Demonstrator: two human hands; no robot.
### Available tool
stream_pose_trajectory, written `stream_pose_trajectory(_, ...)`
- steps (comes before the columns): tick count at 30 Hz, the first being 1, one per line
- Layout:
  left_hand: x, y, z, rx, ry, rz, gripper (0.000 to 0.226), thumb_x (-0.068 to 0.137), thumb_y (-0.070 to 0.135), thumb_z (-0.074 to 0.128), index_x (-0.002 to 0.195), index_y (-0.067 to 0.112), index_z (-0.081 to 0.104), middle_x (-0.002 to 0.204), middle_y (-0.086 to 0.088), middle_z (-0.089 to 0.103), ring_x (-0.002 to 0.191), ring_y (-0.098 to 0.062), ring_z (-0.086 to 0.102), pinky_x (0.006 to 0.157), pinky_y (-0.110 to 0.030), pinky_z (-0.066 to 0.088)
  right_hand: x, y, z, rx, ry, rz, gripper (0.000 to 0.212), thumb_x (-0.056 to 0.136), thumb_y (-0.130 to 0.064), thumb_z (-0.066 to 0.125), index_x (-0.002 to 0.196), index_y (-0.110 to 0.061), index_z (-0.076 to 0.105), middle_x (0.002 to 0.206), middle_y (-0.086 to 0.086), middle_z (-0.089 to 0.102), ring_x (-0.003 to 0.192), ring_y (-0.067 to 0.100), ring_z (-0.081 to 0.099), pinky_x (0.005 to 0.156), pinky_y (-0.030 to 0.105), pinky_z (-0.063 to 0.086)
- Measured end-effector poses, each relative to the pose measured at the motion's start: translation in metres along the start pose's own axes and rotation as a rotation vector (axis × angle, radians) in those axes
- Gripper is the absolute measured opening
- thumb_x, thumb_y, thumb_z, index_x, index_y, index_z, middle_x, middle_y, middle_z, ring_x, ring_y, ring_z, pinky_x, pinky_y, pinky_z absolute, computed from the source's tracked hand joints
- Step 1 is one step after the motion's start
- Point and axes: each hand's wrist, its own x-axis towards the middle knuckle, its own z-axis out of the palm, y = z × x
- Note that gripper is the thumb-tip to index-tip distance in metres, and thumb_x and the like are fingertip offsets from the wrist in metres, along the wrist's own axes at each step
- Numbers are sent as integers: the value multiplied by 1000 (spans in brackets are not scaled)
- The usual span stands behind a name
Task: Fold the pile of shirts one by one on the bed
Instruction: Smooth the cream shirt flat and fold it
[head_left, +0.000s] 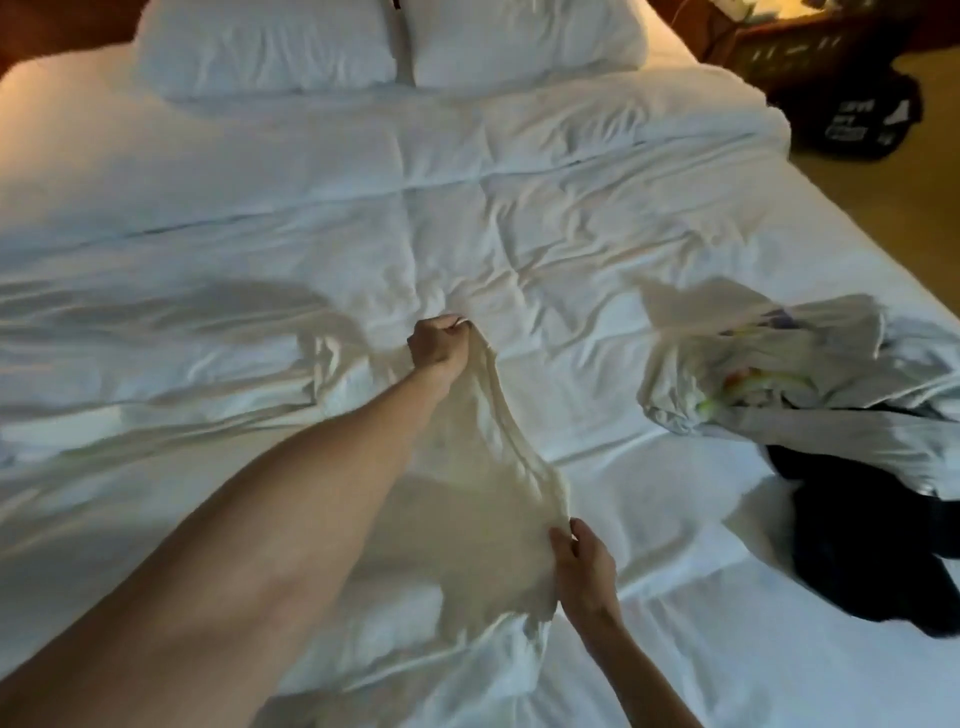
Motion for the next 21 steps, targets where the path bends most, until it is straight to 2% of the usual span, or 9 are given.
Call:
stream_pose_trajectory(1,5,-11,14,30,-11,12,26,94,20,62,116,14,74,123,-8,69,120,-23,61,97,-22,42,11,10,2,-19,15,2,29,99,-13,53,70,-13,52,57,-4,51,53,10,44,50,21,37)
stream_pose_trajectory(3,16,-28,38,122,-42,61,25,93,21,62,113,12,75,121,-8,70,118,-22,62,92,-19,41,30,27,7,-58,31,-4,20,99,-14,52,80,-16,58,66,-6,59,61,9,53,52,17,39)
stream_pose_trajectory(6,31,-44,60,311,-26,174,20,91,17,60,100,11,77,112,-11,73,110,-26,65,86,-25,44,48,47,12,-87,57,-20,15,99,-17,52,90,-16,64,71,-8,62,66,10,56,60,23,38)
stream_pose_trajectory(8,39,-44,72,382,9,227,20,91,16,58,95,10,77,106,-12,74,106,-30,65,81,-28,44,53,54,12,-93,77,-47,17,99,-19,52,91,-14,66,69,-7,63,65,6,56,60,23,40)
stream_pose_trajectory(12,56,-27,102,425,13,185,23,92,14,55,99,11,77,109,-12,73,111,-32,61,87,-29,45,66,52,-4,-115,124,-91,18,98,-18,54,84,-17,65,67,-8,63,64,7,57,58,19,37)
stream_pose_trajectory(16,63,-5,128,404,-92,282,24,89,17,54,98,7,74,107,-14,73,108,-31,63,87,-30,45,97,45,-37,-139,269,-97,19,100,-19,51,97,-11,68,81,5,68,84,29,61,70,31,37)
stream_pose_trajectory(18,60,-5,137,384,-211,361,34,87,17,51,113,6,70,120,-15,68,114,-30,61,91,-26,41,109,42,-49,-185,304,-96,20,100,-19,48,104,-10,65,89,11,71,91,34,61,73,36,41)
stream_pose_trajectory(20,43,-25,139,382,-325,425,49,90,7,53,139,6,52,147,-16,48,131,-30,50,106,-26,36,107,42,-50,-238,297,-98,21,98,-16,49,115,-10,60,93,12,71,94,36,62,76,39,43)
stream_pose_trajectory(21,29,-42,135,392,-337,455,57,91,2,53,147,7,43,155,-16,37,139,-30,41,113,-29,32,101,45,-46,-246,288,-105,26,96,-15,52,122,-10,56,97,12,71,97,35,62,79,39,45)
